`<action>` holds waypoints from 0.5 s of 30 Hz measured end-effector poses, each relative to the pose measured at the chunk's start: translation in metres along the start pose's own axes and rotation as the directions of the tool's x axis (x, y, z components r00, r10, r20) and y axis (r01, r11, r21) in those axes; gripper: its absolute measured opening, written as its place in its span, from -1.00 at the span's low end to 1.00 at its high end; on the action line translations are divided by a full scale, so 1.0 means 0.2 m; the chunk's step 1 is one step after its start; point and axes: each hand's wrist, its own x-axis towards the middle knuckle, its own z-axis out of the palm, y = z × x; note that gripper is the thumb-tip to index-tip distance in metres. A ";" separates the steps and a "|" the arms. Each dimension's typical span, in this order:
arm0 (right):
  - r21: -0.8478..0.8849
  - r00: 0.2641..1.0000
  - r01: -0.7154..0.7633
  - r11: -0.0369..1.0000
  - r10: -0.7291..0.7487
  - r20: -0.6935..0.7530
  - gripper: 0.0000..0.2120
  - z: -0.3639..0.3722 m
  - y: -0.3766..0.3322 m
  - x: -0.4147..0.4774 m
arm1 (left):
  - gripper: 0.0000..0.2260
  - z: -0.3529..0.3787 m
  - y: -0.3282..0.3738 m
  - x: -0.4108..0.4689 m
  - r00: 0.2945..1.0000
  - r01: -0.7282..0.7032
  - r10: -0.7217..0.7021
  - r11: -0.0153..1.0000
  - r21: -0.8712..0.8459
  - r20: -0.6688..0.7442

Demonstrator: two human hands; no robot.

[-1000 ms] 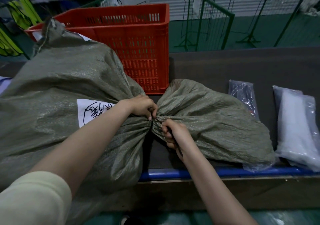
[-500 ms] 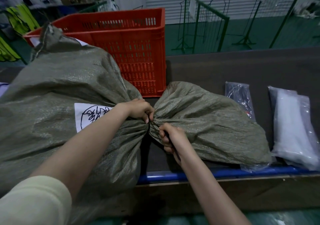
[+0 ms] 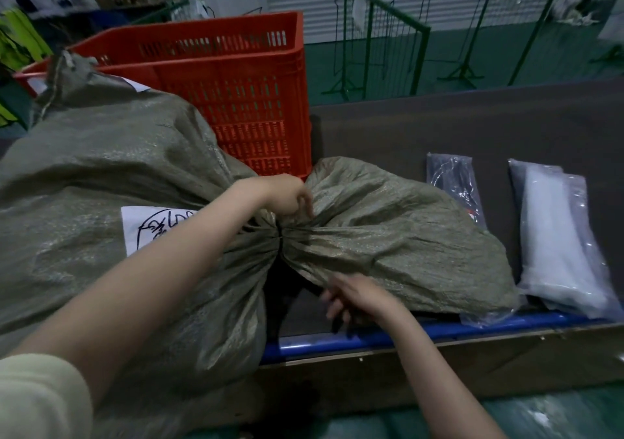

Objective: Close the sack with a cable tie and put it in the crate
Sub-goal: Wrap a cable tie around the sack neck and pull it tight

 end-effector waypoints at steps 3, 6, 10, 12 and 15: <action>0.158 0.977 -0.207 0.965 0.212 -0.015 -0.80 -0.04 0.16 -0.02 | -0.77 0.06 0.24 0.03 0.987 -0.150 0.147 0.988 0.033 0.061; 0.666 0.971 -0.175 0.725 0.239 -0.004 -0.82 -0.09 0.25 -0.01 | -0.76 0.21 0.42 0.09 0.925 -0.223 0.176 0.969 0.107 0.336; 0.803 0.942 0.114 0.585 0.195 -0.275 -0.84 -0.19 0.26 0.01 | -0.86 0.38 0.54 0.14 0.827 -0.243 0.104 0.953 0.184 0.552; 0.689 0.901 0.207 0.694 0.140 -0.411 -0.91 -0.23 0.23 0.01 | -0.75 0.39 0.56 0.16 0.876 -0.309 0.160 0.911 0.273 0.455; 0.224 0.741 0.287 0.931 -0.068 -0.668 -0.65 -0.31 0.18 0.00 | -0.63 0.32 0.51 0.21 0.936 -0.344 0.263 0.818 0.461 0.232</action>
